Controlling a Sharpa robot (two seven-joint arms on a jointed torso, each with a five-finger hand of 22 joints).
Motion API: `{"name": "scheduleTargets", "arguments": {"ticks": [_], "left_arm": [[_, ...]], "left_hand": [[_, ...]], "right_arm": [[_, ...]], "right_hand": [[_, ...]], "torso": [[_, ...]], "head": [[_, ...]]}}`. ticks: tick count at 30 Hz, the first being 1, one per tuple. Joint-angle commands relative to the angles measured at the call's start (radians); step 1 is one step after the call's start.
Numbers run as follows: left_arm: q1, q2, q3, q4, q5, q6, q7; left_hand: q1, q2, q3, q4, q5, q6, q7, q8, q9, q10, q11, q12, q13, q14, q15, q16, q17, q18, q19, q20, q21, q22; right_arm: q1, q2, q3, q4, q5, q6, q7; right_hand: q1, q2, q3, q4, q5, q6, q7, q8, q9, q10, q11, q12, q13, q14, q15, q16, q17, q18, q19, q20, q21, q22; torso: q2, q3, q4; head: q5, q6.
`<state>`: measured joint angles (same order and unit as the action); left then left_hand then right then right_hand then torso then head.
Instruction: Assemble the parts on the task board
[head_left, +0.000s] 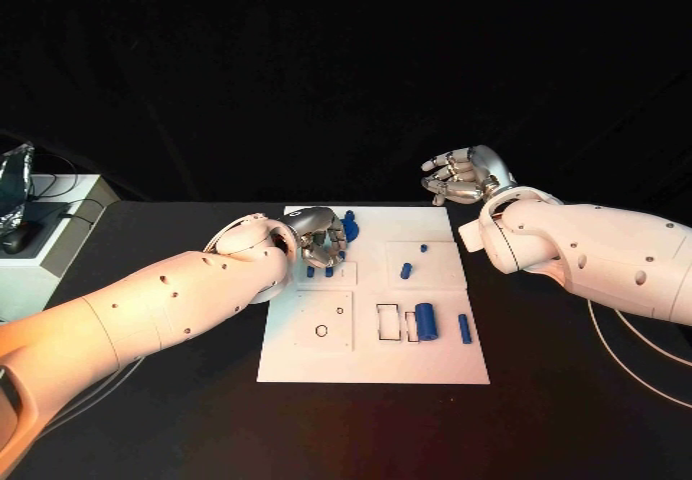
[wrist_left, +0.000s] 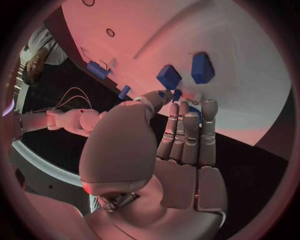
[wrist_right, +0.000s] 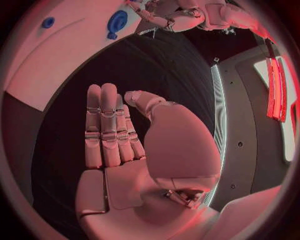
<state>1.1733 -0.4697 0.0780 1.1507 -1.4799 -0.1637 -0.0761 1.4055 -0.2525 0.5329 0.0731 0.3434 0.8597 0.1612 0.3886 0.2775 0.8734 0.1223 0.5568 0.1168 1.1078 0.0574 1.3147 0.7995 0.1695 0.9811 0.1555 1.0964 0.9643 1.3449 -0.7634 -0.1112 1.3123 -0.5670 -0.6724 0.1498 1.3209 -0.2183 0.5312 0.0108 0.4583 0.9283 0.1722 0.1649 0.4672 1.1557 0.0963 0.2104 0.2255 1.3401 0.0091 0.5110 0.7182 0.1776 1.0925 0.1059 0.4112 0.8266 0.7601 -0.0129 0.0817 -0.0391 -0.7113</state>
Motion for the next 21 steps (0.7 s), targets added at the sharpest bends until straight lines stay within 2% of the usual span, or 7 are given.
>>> {"name": "scheduleTargets", "arguments": {"ticks": [1, 12, 21], "left_arm": [[0.002, 0.002, 0.0, 0.003, -0.002, -0.013, -0.005], [0.002, 0.012, 0.0, -0.001, 0.008, 0.014, -0.013], [0.002, 0.026, 0.0, -0.02, 0.009, 0.041, -0.022]], "left_hand": [[0.001, 0.008, 0.007, -0.001, -0.006, 0.007, 0.004, -0.004, -0.001, 0.009, -0.001, -0.004, -0.002, 0.012, -0.002, 0.011, 0.007, -0.009, 0.012, 0.0, 0.011, 0.007], [0.001, 0.007, 0.008, -0.002, -0.008, 0.01, 0.002, -0.007, -0.001, 0.015, -0.002, -0.004, -0.003, 0.02, -0.003, 0.019, 0.013, -0.01, 0.016, -0.001, 0.016, 0.013], [0.0, 0.009, 0.009, -0.002, -0.012, 0.015, 0.001, -0.008, -0.001, 0.017, -0.003, -0.006, -0.004, 0.023, -0.004, 0.024, 0.014, -0.01, 0.019, -0.001, 0.02, 0.016]], "right_arm": [[0.0, 0.001, 0.0, 0.002, -0.013, 0.012, 0.011], [0.0, 0.003, 0.0, 0.001, -0.014, 0.013, 0.01], [0.0, 0.006, 0.0, -0.002, -0.015, 0.014, 0.011]], "right_hand": [[-0.006, 0.0, -0.002, -0.001, -0.004, 0.003, 0.006, -0.004, -0.001, 0.008, 0.0, -0.007, -0.001, 0.006, 0.0, -0.007, 0.002, 0.002, -0.006, 0.001, 0.003, 0.001], [-0.006, 0.0, -0.002, -0.001, -0.004, 0.003, 0.006, -0.004, -0.001, 0.008, 0.0, -0.007, -0.001, 0.006, 0.0, -0.007, 0.002, 0.002, -0.006, 0.001, 0.003, 0.001], [-0.008, 0.001, -0.002, 0.0, -0.003, 0.003, 0.007, -0.006, -0.002, 0.009, 0.0, -0.01, -0.004, 0.007, 0.001, -0.009, 0.003, 0.002, -0.006, 0.001, 0.002, 0.0]], "torso": [[0.0, 0.0, 0.0001], [0.0, -0.0008, 0.0004], [0.0, 0.0003, 0.0004]], "head": [[0.0, -0.002], [-0.001, -0.005], [-0.002, -0.007]]}}
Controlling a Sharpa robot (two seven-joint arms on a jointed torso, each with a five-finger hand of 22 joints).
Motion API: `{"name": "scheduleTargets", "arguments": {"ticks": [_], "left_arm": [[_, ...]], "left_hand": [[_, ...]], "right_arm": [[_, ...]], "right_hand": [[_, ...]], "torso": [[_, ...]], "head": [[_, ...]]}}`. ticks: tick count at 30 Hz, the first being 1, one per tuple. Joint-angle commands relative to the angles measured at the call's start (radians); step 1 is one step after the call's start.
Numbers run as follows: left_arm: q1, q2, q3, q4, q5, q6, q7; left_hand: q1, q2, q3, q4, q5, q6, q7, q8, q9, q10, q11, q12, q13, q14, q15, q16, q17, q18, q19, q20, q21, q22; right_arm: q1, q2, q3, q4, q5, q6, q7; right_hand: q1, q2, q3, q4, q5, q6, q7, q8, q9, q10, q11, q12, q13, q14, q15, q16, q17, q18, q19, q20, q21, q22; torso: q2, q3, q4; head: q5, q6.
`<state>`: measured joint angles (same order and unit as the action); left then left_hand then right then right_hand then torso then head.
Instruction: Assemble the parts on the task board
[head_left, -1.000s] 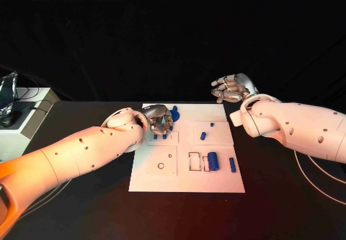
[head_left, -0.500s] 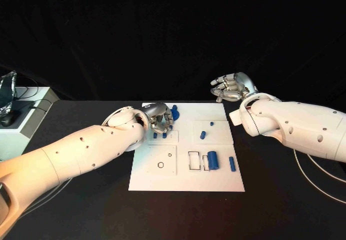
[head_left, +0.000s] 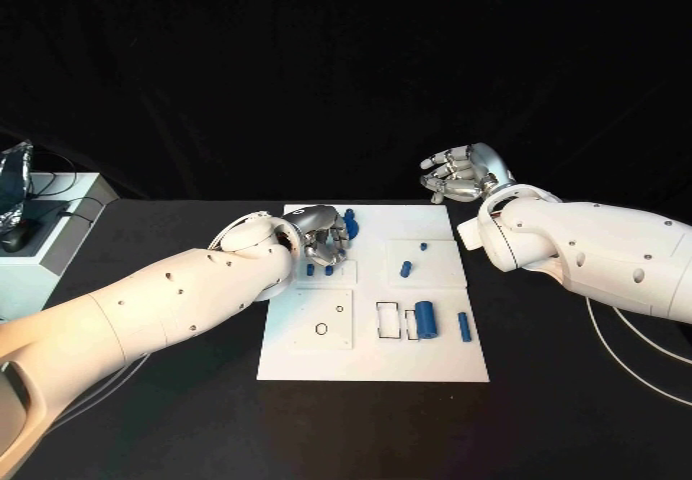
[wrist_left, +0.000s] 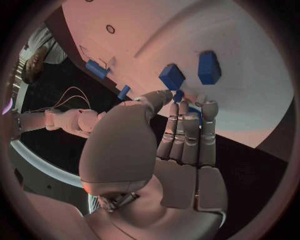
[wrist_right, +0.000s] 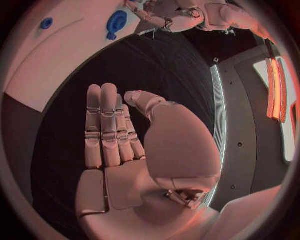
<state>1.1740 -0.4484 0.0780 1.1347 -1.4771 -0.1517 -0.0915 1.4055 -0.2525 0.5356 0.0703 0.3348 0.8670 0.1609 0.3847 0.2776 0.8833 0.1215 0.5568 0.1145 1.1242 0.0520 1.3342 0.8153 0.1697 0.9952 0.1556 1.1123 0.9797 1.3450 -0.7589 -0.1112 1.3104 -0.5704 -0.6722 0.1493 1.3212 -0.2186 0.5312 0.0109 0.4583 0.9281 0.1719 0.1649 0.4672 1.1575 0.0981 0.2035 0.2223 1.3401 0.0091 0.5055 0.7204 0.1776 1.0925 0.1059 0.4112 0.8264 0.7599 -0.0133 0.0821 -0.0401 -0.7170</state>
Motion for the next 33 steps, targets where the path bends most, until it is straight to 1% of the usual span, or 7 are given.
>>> {"name": "scheduleTargets", "arguments": {"ticks": [1, 6, 16, 21, 26, 29, 33], "left_arm": [[0.001, 0.006, 0.0, -0.006, 0.006, 0.031, -0.006], [0.001, 0.01, 0.0, -0.013, 0.006, 0.037, -0.007], [0.001, 0.008, 0.0, -0.013, 0.006, 0.06, -0.022], [0.001, 0.008, 0.0, -0.013, 0.006, 0.069, -0.021], [0.001, 0.01, 0.0, -0.014, 0.008, 0.063, -0.012], [0.001, 0.011, 0.0, -0.016, 0.012, 0.052, 0.0], [0.001, 0.011, 0.0, -0.019, 0.017, 0.029, 0.015]], "left_hand": [[0.001, 0.01, 0.007, 0.001, -0.003, 0.008, 0.002, -0.005, -0.001, 0.007, -0.003, -0.007, -0.002, 0.007, 0.001, 0.004, -0.002, -0.01, 0.003, -0.001, 0.003, 0.0], [0.003, 0.013, 0.01, -0.001, -0.004, 0.011, 0.003, -0.006, -0.001, 0.008, -0.003, -0.009, -0.003, 0.008, 0.001, 0.007, -0.002, -0.011, 0.006, -0.002, 0.006, 0.004], [0.016, 0.024, 0.023, -0.01, -0.006, 0.02, 0.005, -0.012, -0.001, 0.014, -0.004, -0.015, -0.006, 0.015, 0.0, 0.018, 0.002, -0.013, 0.015, -0.004, 0.02, 0.018], [0.025, 0.037, 0.032, -0.018, -0.009, 0.034, 0.006, -0.016, 0.0, 0.041, -0.009, -0.008, -0.003, 0.01, -0.005, 0.021, -0.01, -0.011, 0.006, -0.006, 0.021, 0.017], [0.036, 0.052, 0.044, -0.033, -0.016, 0.06, 0.001, -0.018, 0.004, 0.079, -0.019, -0.004, 0.0, 0.033, -0.014, 0.038, 0.012, -0.013, 0.013, -0.012, 0.037, 0.034], [0.047, 0.061, 0.056, -0.048, -0.026, 0.076, -0.001, -0.026, 0.006, 0.104, -0.023, -0.02, -0.004, 0.041, -0.019, 0.041, 0.007, -0.014, 0.016, -0.02, 0.049, 0.045], [0.046, 0.063, 0.062, -0.057, -0.03, 0.088, -0.001, -0.035, 0.008, 0.123, -0.023, -0.046, -0.011, 0.051, -0.021, 0.044, 0.009, -0.017, 0.023, -0.022, 0.063, 0.06]], "right_arm": [[0.0, 0.002, 0.0, 0.0, -0.011, 0.013, 0.012], [0.0, 0.004, 0.0, -0.001, -0.012, 0.013, 0.013], [0.0, 0.004, 0.0, -0.002, -0.012, 0.013, 0.013], [0.0, 0.004, 0.0, -0.002, -0.012, 0.013, 0.014], [-0.001, 0.004, 0.0, -0.002, -0.012, 0.013, 0.015], [-0.001, 0.004, 0.0, -0.002, -0.012, 0.013, 0.015], [-0.001, 0.004, 0.0, -0.002, -0.012, 0.013, 0.015]], "right_hand": [[-0.008, 0.001, -0.002, 0.0, -0.004, 0.003, 0.007, -0.006, -0.002, 0.008, -0.001, -0.003, -0.001, 0.007, 0.001, -0.003, 0.001, 0.002, -0.006, 0.001, 0.002, 0.001], [-0.008, 0.001, -0.002, 0.0, -0.004, 0.003, 0.007, -0.006, -0.002, 0.008, -0.001, -0.003, -0.001, 0.007, 0.001, -0.003, 0.001, 0.002, -0.006, 0.001, 0.002, 0.001], [-0.009, 0.002, -0.002, 0.0, -0.003, 0.004, 0.007, -0.007, -0.002, 0.009, -0.001, -0.005, -0.003, 0.007, 0.001, -0.005, 0.002, 0.002, -0.006, 0.002, 0.001, 0.0], [-0.01, 0.002, -0.002, 0.001, -0.003, 0.005, 0.007, -0.007, -0.002, 0.01, -0.001, -0.006, -0.005, 0.007, 0.001, -0.006, 0.002, 0.002, -0.006, 0.002, 0.001, 0.0], [-0.01, 0.002, -0.002, 0.001, -0.003, 0.005, 0.007, -0.007, -0.002, 0.01, -0.001, -0.006, -0.005, 0.007, 0.001, -0.006, 0.002, 0.002, -0.006, 0.002, 0.001, 0.0], [-0.012, 0.003, -0.002, 0.002, -0.002, 0.005, 0.007, -0.008, -0.002, 0.012, -0.001, -0.008, -0.007, 0.007, 0.001, -0.007, 0.003, 0.002, -0.007, 0.003, 0.0, -0.001], [-0.012, 0.003, -0.002, 0.002, -0.002, 0.005, 0.007, -0.008, -0.002, 0.012, -0.001, -0.008, -0.007, 0.007, 0.001, -0.007, 0.003, 0.002, -0.007, 0.003, 0.0, -0.001]], "torso": [[0.001, 0.0004, 0.0005], [0.001, 0.0008, 0.0009], [-0.001, -0.0004, 0.0004], [-0.002, -0.0011, 0.001], [-0.002, -0.0012, 0.0008], [-0.002, -0.0015, 0.0004], [-0.001, -0.0013, 0.0005]], "head": [[-0.001, -0.002], [-0.001, -0.005], [-0.002, -0.011], [-0.002, -0.011], [-0.001, -0.01], [-0.001, -0.01], [-0.001, -0.01]]}}
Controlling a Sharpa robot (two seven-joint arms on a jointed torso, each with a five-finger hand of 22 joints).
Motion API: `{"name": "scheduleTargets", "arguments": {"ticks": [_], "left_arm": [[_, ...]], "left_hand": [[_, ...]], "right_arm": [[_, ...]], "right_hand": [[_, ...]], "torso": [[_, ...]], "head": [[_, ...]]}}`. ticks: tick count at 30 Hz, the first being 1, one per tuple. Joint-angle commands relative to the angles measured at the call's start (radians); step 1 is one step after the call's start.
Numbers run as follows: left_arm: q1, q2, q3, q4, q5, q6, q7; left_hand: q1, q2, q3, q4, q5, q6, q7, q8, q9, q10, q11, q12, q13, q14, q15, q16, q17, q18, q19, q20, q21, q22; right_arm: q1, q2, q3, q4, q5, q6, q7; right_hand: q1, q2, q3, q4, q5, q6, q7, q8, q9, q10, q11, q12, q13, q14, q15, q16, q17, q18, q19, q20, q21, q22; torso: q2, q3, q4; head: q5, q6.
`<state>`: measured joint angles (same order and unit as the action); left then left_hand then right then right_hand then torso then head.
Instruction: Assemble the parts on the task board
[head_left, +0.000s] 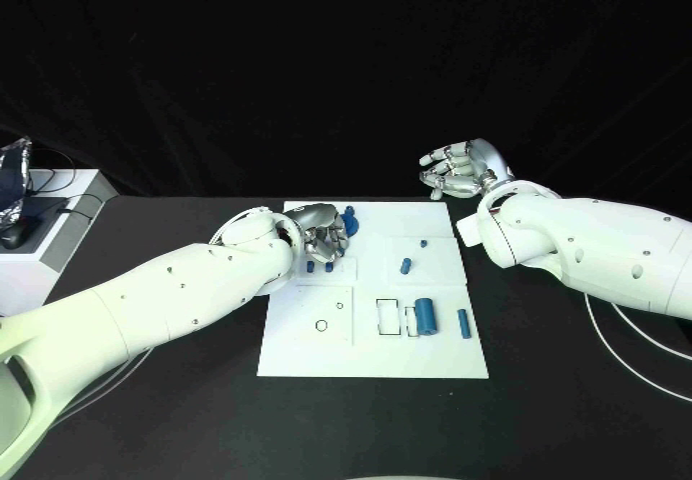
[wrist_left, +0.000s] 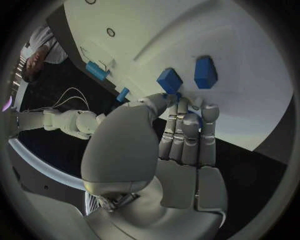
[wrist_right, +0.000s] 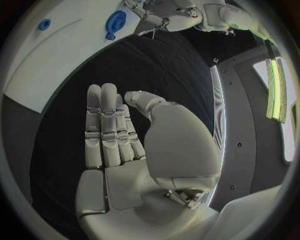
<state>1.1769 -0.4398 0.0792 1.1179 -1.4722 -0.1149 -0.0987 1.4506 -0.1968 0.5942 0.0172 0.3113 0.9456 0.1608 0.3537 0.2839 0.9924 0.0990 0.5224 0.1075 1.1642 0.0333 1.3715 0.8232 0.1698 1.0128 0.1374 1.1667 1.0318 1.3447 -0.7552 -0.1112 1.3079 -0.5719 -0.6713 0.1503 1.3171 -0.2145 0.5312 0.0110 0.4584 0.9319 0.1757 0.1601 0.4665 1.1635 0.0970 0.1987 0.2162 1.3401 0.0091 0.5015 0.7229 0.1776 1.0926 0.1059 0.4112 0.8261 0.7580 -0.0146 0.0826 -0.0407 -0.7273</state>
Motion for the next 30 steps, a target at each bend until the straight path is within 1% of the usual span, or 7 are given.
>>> {"name": "scheduleTargets", "arguments": {"ticks": [1, 7, 11, 18, 21, 25, 30], "left_arm": [[-0.002, 0.002, -0.001, -0.003, 0.013, -0.014, 0.026], [-0.002, 0.0, -0.001, -0.005, 0.02, -0.038, 0.039], [-0.002, -0.001, -0.001, -0.004, 0.031, -0.058, 0.053], [-0.003, -0.009, -0.001, 0.008, 0.074, -0.078, 0.071], [-0.003, -0.014, 0.0, 0.016, 0.096, -0.091, 0.08], [-0.005, -0.027, 0.011, 0.034, 0.122, -0.098, 0.084], [-0.006, -0.051, 0.034, 0.063, 0.137, -0.085, 0.081]], "left_hand": [[-0.001, 0.007, 0.005, -0.006, -0.007, 0.013, -0.001, -0.008, 0.002, 0.022, -0.002, -0.023, -0.007, 0.015, -0.002, 0.009, 0.002, -0.018, 0.008, -0.004, 0.013, 0.012], [-0.006, 0.006, 0.011, -0.014, -0.009, 0.018, 0.001, -0.023, 0.004, 0.038, 0.0, -0.063, -0.016, 0.028, -0.002, 0.014, 0.006, -0.02, 0.016, -0.005, 0.023, 0.023], [-0.01, 0.006, 0.012, -0.016, -0.009, 0.02, 0.003, -0.031, 0.005, 0.046, 0.002, -0.084, -0.021, 0.031, 0.0, 0.016, 0.006, -0.021, 0.019, -0.004, 0.028, 0.028], [-0.026, 0.0, 0.008, -0.012, -0.01, 0.023, 0.008, -0.044, 0.008, 0.052, 0.007, -0.128, -0.03, 0.028, 0.005, 0.015, -0.007, -0.02, 0.015, -0.001, 0.023, 0.024], [-0.028, 0.0, 0.007, -0.012, -0.01, 0.025, 0.008, -0.045, 0.008, 0.054, 0.008, -0.135, -0.031, 0.03, 0.005, 0.016, -0.005, -0.021, 0.017, 0.0, 0.024, 0.026], [-0.028, 0.0, 0.008, -0.012, -0.009, 0.026, 0.008, -0.046, 0.009, 0.057, 0.008, -0.139, -0.032, 0.031, 0.005, 0.017, -0.004, -0.021, 0.019, 0.0, 0.025, 0.027], [-0.028, 0.0, 0.008, -0.012, -0.009, 0.026, 0.008, -0.046, 0.009, 0.057, 0.008, -0.139, -0.032, 0.031, 0.005, 0.017, -0.004, -0.021, 0.019, 0.0, 0.025, 0.027]], "right_arm": [[0.0, 0.0, 0.0, 0.001, -0.01, 0.012, 0.014], [-0.001, 0.0, 0.0, 0.001, -0.01, 0.012, 0.014], [-0.001, 0.0, 0.0, 0.002, -0.01, 0.012, 0.014], [-0.002, 0.001, 0.0, 0.001, -0.01, 0.013, 0.014], [-0.002, 0.001, 0.0, 0.001, -0.01, 0.014, 0.014], [-0.003, 0.001, 0.0, 0.001, -0.01, 0.014, 0.015], [-0.003, -0.001, 0.0, 0.001, -0.01, 0.014, 0.015]], "right_hand": [[-0.007, -0.001, -0.002, 0.002, -0.002, 0.002, 0.003, -0.003, -0.001, 0.005, 0.0, -0.003, -0.001, 0.007, 0.001, -0.003, 0.001, 0.002, -0.007, 0.003, 0.0, 0.0], [-0.007, -0.001, -0.002, 0.002, -0.002, 0.002, 0.003, -0.003, -0.001, 0.005, 0.0, -0.003, -0.001, 0.007, 0.001, -0.003, 0.001, 0.002, -0.007, 0.003, 0.0, 0.0], [-0.007, -0.001, -0.002, 0.002, -0.002, 0.002, 0.003, -0.003, -0.001, 0.005, 0.0, -0.003, -0.001, 0.007, 0.001, -0.003, 0.001, 0.002, -0.007, 0.003, 0.0, 0.0], [-0.007, -0.001, -0.002, 0.002, -0.002, 0.002, 0.003, -0.003, -0.001, 0.005, 0.0, -0.003, -0.001, 0.007, 0.001, -0.003, 0.001, 0.002, -0.007, 0.003, 0.0, 0.0], [-0.007, -0.001, -0.002, 0.002, -0.002, 0.002, 0.003, -0.003, -0.001, 0.005, 0.0, -0.003, -0.001, 0.007, 0.001, -0.003, 0.001, 0.002, -0.007, 0.003, 0.0, 0.0], [-0.007, -0.001, -0.002, 0.002, -0.002, 0.002, 0.003, -0.003, -0.001, 0.005, 0.0, -0.003, -0.001, 0.007, 0.001, -0.003, 0.001, 0.002, -0.007, 0.003, 0.0, 0.0], [-0.007, -0.001, -0.002, 0.002, -0.002, 0.002, 0.003, -0.003, -0.001, 0.005, 0.0, -0.003, -0.001, 0.007, 0.001, -0.003, 0.001, 0.002, -0.007, 0.003, 0.0, 0.0]], "torso": [[0.001, 0.0004, -0.0002], [0.0, 0.0002, -0.0016], [0.0, -0.0002, 0.0005], [0.0, -0.0005, -0.0004], [0.001, 0.0003, -0.0003], [0.001, 0.0002, -0.0011], [0.0, 0.0005, 0.0011]], "head": [[0.0, 0.001], [-0.002, 0.002], [-0.002, 0.003], [0.0, 0.004], [-0.001, 0.005], [-0.002, 0.006], [-0.002, 0.006]]}}
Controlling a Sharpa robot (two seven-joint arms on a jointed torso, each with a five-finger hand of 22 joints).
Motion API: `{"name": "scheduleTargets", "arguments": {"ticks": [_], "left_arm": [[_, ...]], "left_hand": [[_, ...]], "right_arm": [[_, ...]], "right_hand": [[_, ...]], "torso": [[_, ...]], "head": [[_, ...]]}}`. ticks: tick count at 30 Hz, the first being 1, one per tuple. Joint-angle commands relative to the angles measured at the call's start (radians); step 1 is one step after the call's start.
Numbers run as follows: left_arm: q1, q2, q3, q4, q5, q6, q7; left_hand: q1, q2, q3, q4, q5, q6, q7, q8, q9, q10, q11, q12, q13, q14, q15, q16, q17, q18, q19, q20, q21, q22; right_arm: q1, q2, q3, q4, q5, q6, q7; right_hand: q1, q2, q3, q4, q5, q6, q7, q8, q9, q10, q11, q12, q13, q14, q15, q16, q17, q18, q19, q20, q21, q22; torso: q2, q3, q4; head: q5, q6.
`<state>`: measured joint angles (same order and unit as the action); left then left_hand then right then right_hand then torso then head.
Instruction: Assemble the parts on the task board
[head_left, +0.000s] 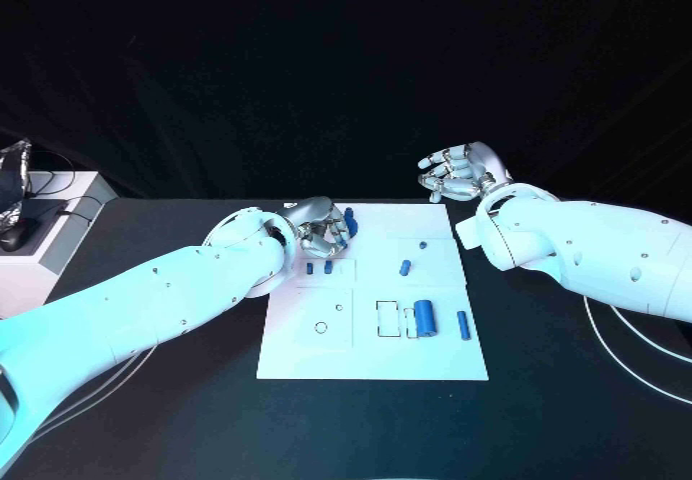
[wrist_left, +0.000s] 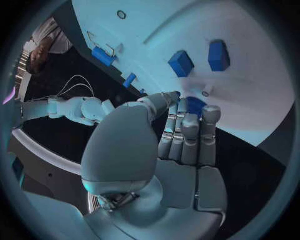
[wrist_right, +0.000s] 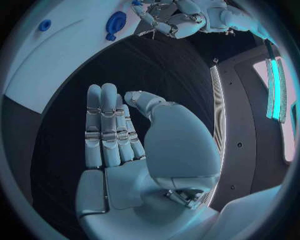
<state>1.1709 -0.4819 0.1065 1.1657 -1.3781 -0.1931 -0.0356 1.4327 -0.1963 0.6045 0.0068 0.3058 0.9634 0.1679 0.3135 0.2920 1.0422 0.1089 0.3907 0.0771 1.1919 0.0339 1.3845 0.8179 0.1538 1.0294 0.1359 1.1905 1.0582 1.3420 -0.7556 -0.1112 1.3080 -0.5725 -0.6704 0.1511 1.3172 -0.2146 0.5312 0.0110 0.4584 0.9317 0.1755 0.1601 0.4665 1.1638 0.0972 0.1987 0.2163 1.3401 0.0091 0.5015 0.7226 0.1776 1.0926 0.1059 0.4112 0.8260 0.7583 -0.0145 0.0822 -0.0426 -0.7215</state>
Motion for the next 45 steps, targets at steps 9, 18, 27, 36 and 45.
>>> {"name": "scheduleTargets", "arguments": {"ticks": [9, 18, 27, 36, 45], "left_arm": [[-0.003, -0.061, 0.022, 0.047, 0.043, 0.012, 0.012], [-0.013, -0.083, 0.024, 0.052, 0.01, 0.019, 0.011], [-0.016, -0.086, 0.024, 0.045, -0.013, 0.019, 0.006], [-0.019, -0.078, 0.024, 0.028, -0.018, 0.02, 0.002], [-0.02, -0.073, 0.024, 0.013, -0.022, 0.039, -0.008]], "left_hand": [[-0.01, -0.001, -0.003, -0.002, -0.003, 0.009, 0.001, -0.007, 0.001, 0.009, -0.002, -0.011, -0.002, 0.001, 0.005, 0.003, -0.005, -0.005, 0.003, 0.002, 0.001, 0.001], [-0.011, 0.0, -0.003, -0.002, -0.004, 0.012, 0.002, -0.007, 0.003, 0.012, -0.002, -0.018, -0.003, 0.001, 0.005, 0.003, -0.007, -0.005, 0.001, 0.002, -0.001, -0.002], [-0.011, -0.001, -0.003, -0.003, -0.004, 0.013, 0.001, -0.008, 0.003, 0.013, -0.002, -0.021, -0.003, 0.001, 0.005, 0.002, -0.008, -0.005, 0.001, 0.002, -0.001, -0.002], [-0.011, -0.001, -0.003, -0.003, -0.004, 0.014, 0.001, -0.008, 0.004, 0.014, -0.002, -0.024, -0.003, 0.0, 0.005, 0.002, -0.008, -0.005, 0.003, 0.003, 0.0, -0.001], [-0.01, -0.001, -0.003, -0.004, -0.004, 0.014, 0.002, -0.009, 0.004, 0.015, -0.001, -0.027, -0.004, -0.001, 0.005, 0.001, -0.012, -0.005, 0.003, 0.003, -0.001, -0.002]], "right_arm": [[-0.001, -0.004, 0.0, 0.001, -0.01, 0.013, 0.014], [-0.003, -0.005, 0.0, 0.001, -0.01, 0.015, 0.014], [-0.005, -0.005, 0.0, 0.002, -0.01, 0.015, 0.014], [-0.005, -0.006, 0.0, 0.002, -0.01, 0.014, 0.015], [-0.005, -0.006, 0.0, 0.003, -0.01, 0.014, 0.015]], "right_hand": [[-0.007, -0.001, -0.002, 0.002, -0.002, 0.002, 0.003, -0.003, -0.001, 0.005, 0.0, -0.003, -0.001, 0.007, 0.001, -0.003, 0.001, 0.002, -0.007, 0.003, 0.0, 0.0], [-0.009, -0.001, -0.002, 0.003, -0.001, 0.004, 0.003, -0.005, -0.001, 0.008, -0.001, -0.007, -0.005, 0.007, 0.001, -0.006, 0.003, 0.002, -0.007, 0.003, -0.002, -0.002], [-0.009, -0.001, -0.002, 0.003, -0.001, 0.004, 0.003, -0.005, -0.001, 0.008, -0.001, -0.007, -0.005, 0.007, 0.001, -0.006, 0.003, 0.002, -0.007, 0.003, -0.002, -0.002], [-0.009, -0.001, -0.002, 0.002, -0.001, 0.004, 0.003, -0.006, -0.001, 0.009, -0.001, -0.008, -0.007, 0.007, 0.001, -0.007, 0.004, 0.002, -0.007, 0.003, -0.002, -0.002], [-0.009, -0.001, -0.002, 0.002, -0.001, 0.004, 0.003, -0.006, -0.001, 0.009, -0.001, -0.008, -0.007, 0.007, 0.001, -0.007, 0.004, 0.002, -0.007, 0.003, -0.002, -0.002]], "torso": [[-0.001, -0.0002, 0.004], [-0.001, 0.0001, 0.0007], [0.001, 0.0001, 0.0009], [0.001, 0.0004, -0.0006], [0.001, 0.0006, 0.0005]], "head": [[0.002, 0.0], [0.011, 0.002], [0.012, 0.003], [0.012, 0.0], [0.011, -0.002]]}}
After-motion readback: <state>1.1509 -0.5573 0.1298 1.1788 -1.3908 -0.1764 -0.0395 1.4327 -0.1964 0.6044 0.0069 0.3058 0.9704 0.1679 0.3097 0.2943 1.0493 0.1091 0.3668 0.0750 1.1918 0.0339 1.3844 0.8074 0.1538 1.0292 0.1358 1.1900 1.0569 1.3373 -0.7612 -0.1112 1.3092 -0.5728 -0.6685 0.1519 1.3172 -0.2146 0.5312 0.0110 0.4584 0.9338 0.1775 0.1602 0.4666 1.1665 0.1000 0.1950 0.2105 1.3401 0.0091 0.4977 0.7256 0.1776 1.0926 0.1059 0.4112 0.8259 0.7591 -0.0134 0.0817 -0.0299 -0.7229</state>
